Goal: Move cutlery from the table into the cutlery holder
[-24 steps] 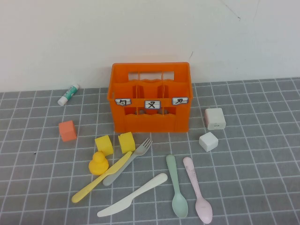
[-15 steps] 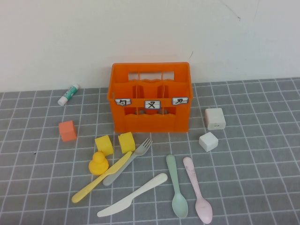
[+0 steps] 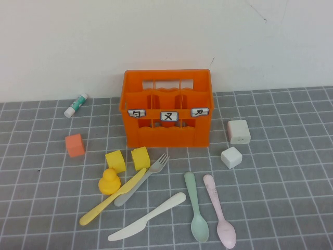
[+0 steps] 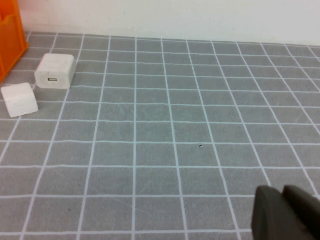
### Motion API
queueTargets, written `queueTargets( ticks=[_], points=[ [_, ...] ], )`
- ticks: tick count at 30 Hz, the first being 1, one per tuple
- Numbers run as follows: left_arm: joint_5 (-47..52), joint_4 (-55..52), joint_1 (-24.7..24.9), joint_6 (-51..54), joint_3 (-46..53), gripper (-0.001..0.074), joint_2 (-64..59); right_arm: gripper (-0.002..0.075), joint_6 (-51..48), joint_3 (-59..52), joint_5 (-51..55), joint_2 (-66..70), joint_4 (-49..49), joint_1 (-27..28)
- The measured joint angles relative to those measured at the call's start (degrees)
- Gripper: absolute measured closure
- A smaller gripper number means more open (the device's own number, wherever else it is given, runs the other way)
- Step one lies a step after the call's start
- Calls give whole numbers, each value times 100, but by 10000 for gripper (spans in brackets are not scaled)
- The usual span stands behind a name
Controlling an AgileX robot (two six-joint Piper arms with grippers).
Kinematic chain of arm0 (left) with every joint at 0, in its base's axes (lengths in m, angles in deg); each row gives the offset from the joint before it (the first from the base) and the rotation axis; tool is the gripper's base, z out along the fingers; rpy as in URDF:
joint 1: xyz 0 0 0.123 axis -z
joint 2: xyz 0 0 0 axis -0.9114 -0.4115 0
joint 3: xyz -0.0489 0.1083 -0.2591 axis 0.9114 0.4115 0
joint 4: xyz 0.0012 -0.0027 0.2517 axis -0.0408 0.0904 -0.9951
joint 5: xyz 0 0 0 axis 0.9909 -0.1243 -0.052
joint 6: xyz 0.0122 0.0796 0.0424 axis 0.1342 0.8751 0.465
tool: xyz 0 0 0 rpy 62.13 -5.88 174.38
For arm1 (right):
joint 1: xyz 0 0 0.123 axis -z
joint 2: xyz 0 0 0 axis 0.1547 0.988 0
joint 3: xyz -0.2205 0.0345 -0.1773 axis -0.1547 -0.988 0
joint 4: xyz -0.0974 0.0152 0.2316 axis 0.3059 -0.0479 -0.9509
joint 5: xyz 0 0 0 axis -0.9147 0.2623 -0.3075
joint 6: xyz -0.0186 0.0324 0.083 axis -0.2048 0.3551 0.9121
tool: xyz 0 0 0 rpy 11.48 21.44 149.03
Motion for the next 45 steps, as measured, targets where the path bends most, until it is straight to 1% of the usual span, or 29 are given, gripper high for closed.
queueTargets(
  ticks=[20, 22, 25, 27, 29, 30, 33, 39, 42, 45],
  points=[
    [-32, 11, 0, 0, 0, 736, 0, 696, 0, 0, 0, 0, 0, 0],
    [-208, 297, 0, -148, 13, 736, 0, 696, 0, 0, 0, 0, 0, 0],
    [-849, 1939, 0, -934, 34, 736, 0, 696, 0, 0, 0, 0, 0, 0],
    [-1308, 3417, 0, -1405, 34, 736, 0, 696, 0, 0, 0, 0, 0, 0],
    [-1615, 4194, 0, -1501, 34, 736, 0, 696, 0, 0, 0, 0, 0, 0],
    [-1745, 4406, 0, -1445, 34, 736, 0, 696, 0, 0, 0, 0, 0, 0],
    [-1964, 4689, 0, -1043, 34, 736, 0, 696, 0, 0, 0, 0, 0, 0],
    [-1921, 4955, 0, -974, 34, 736, 0, 696, 0, 0, 0, 0, 0, 0],
    [-1623, 4835, 0, -648, 17, 736, 0, 696, 0, 0, 0, 0, 0, 0],
    [-710, 4412, 0, 305, -453, 736, 0, 696, 0, 0, 0, 0, 0, 0]
  ],
)
